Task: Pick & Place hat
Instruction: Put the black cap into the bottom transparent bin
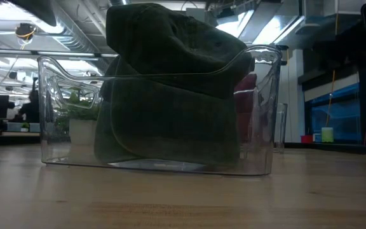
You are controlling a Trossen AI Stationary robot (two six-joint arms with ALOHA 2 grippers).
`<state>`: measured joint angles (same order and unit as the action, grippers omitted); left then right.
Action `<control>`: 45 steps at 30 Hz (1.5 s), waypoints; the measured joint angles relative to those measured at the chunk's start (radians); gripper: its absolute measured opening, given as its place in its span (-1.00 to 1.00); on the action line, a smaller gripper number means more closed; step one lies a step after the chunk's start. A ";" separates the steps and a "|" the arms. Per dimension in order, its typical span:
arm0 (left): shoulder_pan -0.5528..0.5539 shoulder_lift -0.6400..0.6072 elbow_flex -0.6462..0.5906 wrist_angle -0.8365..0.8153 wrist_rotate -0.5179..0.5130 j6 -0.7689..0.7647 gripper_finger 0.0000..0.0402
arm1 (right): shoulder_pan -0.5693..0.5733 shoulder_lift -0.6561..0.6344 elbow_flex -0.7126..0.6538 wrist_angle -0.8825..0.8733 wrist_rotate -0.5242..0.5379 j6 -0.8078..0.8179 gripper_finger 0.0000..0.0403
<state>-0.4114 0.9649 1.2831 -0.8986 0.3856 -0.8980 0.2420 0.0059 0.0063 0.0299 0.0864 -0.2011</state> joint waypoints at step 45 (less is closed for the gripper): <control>0.042 0.254 0.326 -0.152 0.163 0.882 -0.76 | 0.000 0.000 0.000 0.001 0.000 -0.014 0.06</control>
<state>-0.3695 1.2191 1.6089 -1.0510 0.5488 -0.0156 0.2420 0.0059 0.0067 0.0307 0.0860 -0.2146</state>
